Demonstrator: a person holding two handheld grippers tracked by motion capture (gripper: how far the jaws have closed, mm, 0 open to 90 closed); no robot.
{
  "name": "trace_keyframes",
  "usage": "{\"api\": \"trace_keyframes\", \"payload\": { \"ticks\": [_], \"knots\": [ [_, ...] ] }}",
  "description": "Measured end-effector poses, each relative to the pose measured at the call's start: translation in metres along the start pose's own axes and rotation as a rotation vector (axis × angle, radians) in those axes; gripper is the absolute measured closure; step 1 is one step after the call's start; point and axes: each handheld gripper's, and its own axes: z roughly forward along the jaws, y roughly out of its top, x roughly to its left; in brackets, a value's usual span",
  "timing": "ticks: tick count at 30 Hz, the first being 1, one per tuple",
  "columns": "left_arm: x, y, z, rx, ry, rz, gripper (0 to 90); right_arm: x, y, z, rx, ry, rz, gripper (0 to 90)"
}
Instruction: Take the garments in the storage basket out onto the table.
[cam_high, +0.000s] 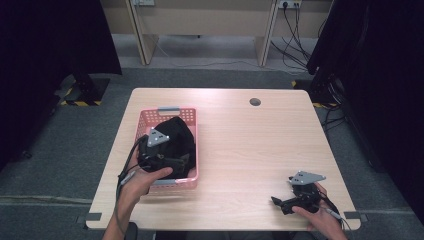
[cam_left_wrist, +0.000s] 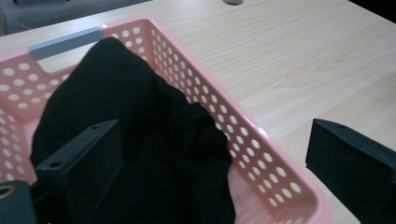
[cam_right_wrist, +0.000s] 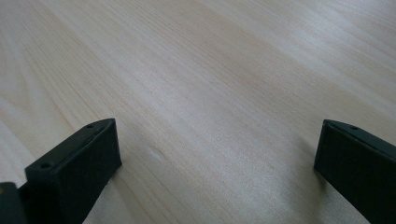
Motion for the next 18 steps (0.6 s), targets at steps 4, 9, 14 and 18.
{"api": "trace_keyframes", "payload": {
  "ticks": [4, 9, 14, 18],
  "knots": [
    [0.007, 0.0, 0.003, 0.006, 0.011, -0.015, 3.0, 0.0, 0.0, 0.0, 0.0, 0.0, 0.0, 0.6],
    [0.015, 0.001, 0.006, 0.012, 0.023, -0.035, 3.1, 0.0, 0.0, 0.0, 0.0, 0.0, 0.001, 0.5],
    [0.02, 0.002, 0.012, 0.022, 0.039, -0.04, 3.4, 0.0, 0.0, 0.0, -0.001, 0.0, 0.002, 0.6],
    [0.03, 0.004, 0.02, 0.032, 0.058, -0.063, 3.4, 0.0, 0.0, 0.0, 0.0, 0.0, 0.002, 0.6]
  ]
}}
